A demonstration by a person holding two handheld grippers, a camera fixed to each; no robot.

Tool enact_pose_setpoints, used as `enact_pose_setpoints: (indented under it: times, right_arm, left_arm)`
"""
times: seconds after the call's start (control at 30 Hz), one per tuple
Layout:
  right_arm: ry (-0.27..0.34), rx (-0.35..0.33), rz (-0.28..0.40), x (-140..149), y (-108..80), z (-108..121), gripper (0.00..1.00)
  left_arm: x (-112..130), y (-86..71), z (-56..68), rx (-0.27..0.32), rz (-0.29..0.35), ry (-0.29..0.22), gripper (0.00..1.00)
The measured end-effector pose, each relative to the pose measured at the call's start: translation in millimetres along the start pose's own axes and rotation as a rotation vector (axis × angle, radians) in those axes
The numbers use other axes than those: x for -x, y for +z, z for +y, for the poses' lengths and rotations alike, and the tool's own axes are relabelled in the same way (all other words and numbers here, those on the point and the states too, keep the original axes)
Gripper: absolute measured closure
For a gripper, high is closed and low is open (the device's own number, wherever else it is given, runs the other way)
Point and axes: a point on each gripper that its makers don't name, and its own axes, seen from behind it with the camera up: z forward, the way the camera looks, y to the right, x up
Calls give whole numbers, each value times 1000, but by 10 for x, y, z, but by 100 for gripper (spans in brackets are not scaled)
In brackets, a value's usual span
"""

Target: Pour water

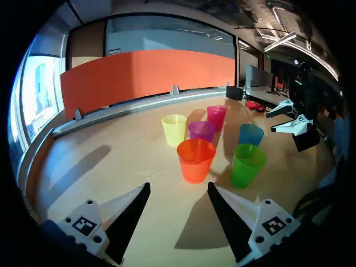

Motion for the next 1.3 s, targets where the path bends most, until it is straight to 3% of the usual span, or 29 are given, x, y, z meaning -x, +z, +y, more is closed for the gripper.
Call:
enact_pose_setpoints:
  times: [0.2, 0.47, 0.87, 1.3]
  right_arm:
    - [37, 69, 58, -172, -21, 134, 0]
    - [76, 170, 135, -380, -52, 359, 0]
    - [128, 304, 265, -726, -164, 690, 0]
    - [169, 467, 407, -1052, -391, 948, 0]
  left_arm:
    - [-116, -6, -171, -66, 51, -20, 4]
    - [-325, -8, -293, -121, 134, -27, 4]
    - [-673, -172, -522, -225, 264, -66, 4]
    - [-1011, -356, -615, -316, 384, -104, 4]
